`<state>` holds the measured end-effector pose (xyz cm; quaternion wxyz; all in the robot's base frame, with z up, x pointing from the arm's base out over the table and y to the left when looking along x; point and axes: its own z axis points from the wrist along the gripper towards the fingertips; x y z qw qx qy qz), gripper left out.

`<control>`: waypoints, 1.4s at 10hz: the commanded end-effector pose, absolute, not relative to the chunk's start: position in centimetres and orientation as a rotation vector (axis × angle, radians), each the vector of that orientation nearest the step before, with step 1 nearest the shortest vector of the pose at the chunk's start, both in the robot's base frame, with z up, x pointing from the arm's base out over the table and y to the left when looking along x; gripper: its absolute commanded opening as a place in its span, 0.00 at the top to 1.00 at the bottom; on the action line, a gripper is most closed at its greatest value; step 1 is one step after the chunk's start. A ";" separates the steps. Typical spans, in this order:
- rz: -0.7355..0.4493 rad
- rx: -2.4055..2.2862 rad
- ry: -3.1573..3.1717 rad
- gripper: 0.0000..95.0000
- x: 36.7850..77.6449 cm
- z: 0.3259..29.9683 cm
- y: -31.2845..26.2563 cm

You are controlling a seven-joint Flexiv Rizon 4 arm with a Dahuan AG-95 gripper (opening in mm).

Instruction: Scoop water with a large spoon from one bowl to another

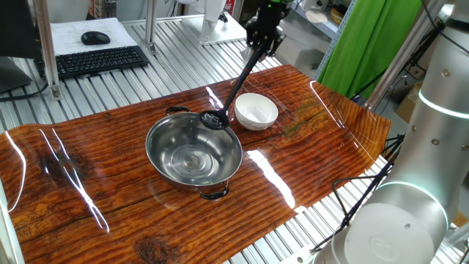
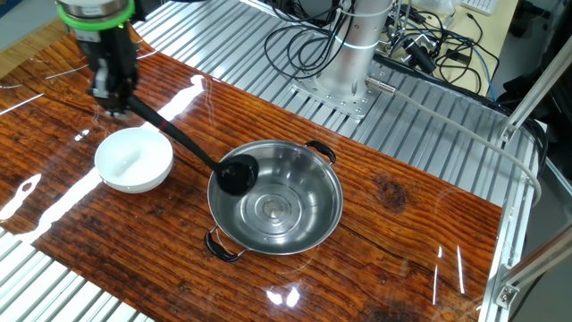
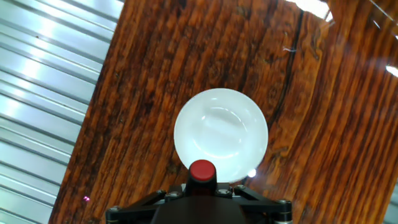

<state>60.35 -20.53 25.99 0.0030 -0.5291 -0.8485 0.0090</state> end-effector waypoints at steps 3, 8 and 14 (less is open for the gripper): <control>0.024 -1.627 -2.683 1.00 61.2 26.6 -22.6; 0.025 -1.569 -2.720 1.00 62.2 26.8 -24.5; 0.018 -1.509 -2.762 1.00 63.1 26.6 -27.1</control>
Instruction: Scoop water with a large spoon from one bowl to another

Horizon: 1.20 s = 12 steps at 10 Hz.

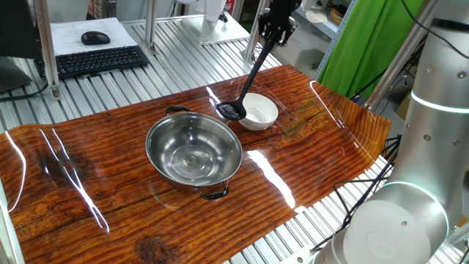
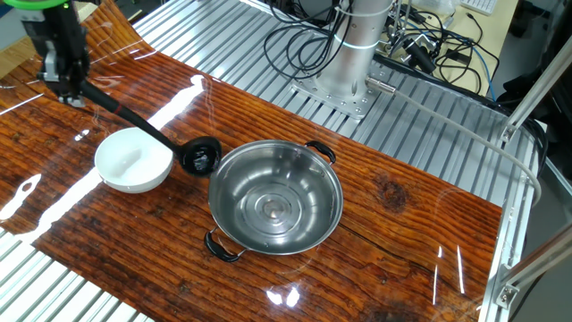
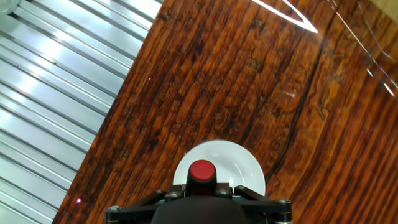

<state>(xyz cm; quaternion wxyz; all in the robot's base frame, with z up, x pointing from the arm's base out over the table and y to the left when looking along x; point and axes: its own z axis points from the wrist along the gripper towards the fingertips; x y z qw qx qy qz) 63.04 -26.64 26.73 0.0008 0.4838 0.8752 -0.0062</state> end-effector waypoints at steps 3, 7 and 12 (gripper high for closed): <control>-0.013 1.474 2.762 1.00 63.6 26.7 -28.3; -0.007 1.442 2.766 1.00 64.4 26.7 -30.5; 0.004 1.424 2.764 1.00 64.5 26.3 -31.8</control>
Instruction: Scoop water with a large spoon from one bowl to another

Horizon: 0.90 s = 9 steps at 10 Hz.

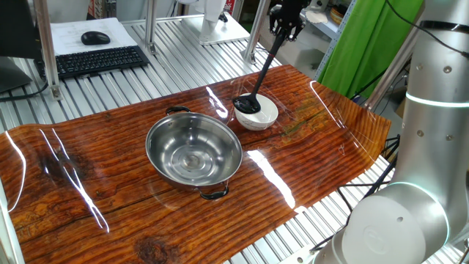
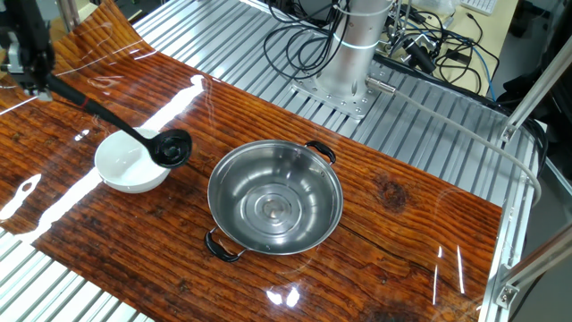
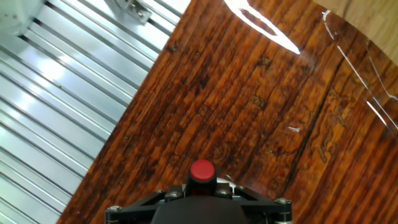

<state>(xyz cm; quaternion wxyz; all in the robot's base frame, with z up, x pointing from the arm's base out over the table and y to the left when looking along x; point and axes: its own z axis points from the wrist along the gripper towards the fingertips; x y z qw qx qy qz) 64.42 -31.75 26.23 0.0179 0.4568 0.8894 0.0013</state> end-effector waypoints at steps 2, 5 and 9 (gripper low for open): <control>0.016 1.440 2.761 1.00 64.5 26.2 -31.7; 0.012 1.515 2.716 1.00 64.5 26.2 -31.7; 0.002 1.613 2.667 1.00 64.5 26.2 -31.7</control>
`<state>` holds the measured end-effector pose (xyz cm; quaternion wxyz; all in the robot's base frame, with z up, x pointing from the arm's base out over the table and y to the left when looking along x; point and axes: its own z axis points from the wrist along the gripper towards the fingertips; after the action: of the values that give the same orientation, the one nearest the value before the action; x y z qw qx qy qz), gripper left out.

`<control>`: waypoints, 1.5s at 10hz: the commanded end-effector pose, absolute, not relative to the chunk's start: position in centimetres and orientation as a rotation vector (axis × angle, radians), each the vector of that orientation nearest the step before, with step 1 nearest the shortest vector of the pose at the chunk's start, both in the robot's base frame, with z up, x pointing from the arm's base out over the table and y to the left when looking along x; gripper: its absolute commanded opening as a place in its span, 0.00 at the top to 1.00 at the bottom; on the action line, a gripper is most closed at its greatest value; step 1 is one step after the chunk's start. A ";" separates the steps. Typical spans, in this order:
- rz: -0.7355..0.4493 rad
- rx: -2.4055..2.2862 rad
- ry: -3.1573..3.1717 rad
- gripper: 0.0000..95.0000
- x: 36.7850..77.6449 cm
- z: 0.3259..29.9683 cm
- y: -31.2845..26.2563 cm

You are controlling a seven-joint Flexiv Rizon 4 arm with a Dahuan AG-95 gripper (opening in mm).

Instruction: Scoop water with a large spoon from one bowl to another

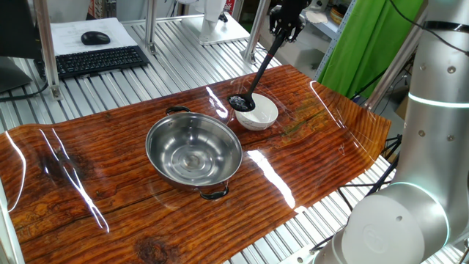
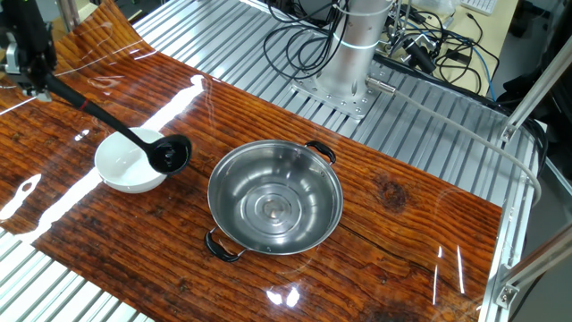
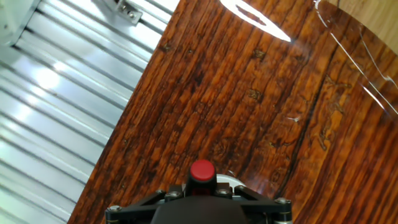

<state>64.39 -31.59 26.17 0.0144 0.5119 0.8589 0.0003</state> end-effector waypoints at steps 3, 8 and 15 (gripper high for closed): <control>-0.016 1.576 2.684 1.00 64.5 26.2 -31.7; -0.031 1.453 2.745 1.00 64.9 26.6 -33.0; -0.072 1.335 2.788 1.00 65.3 26.7 -35.2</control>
<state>65.11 -35.12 26.66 0.0279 0.4308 0.9017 -0.0240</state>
